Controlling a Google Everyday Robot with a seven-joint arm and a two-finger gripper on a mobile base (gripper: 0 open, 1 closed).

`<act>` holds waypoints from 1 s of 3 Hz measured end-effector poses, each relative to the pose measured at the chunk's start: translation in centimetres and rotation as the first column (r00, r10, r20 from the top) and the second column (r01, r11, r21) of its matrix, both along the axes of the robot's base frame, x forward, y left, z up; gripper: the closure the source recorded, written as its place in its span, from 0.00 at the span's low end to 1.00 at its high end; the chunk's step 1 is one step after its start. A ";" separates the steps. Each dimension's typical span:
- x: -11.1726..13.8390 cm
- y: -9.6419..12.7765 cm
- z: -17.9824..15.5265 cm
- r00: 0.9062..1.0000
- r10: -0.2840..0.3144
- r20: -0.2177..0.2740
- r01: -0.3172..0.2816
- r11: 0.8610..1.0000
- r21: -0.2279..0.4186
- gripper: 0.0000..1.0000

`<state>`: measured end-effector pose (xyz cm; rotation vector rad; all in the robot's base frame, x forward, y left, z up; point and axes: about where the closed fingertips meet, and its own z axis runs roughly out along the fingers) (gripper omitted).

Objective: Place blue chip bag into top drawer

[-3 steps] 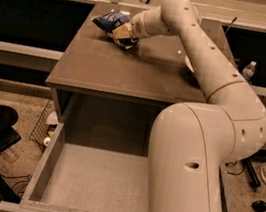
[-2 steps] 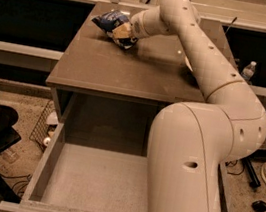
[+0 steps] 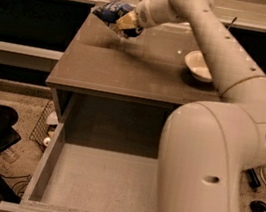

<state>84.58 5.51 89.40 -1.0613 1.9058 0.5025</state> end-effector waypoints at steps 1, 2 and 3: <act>-4.5 -2.9 4.4 0.998 0.033 0.054 -0.030 0.998 -0.054 1.00; -10.0 -6.2 9.8 0.988 0.032 0.152 -0.024 0.998 -0.058 1.00; -17.0 -7.5 14.1 0.967 0.046 0.250 -0.045 0.999 -0.010 1.00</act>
Offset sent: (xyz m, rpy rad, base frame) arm -0.2346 -0.1658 0.0783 -0.0779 -0.1721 -0.0661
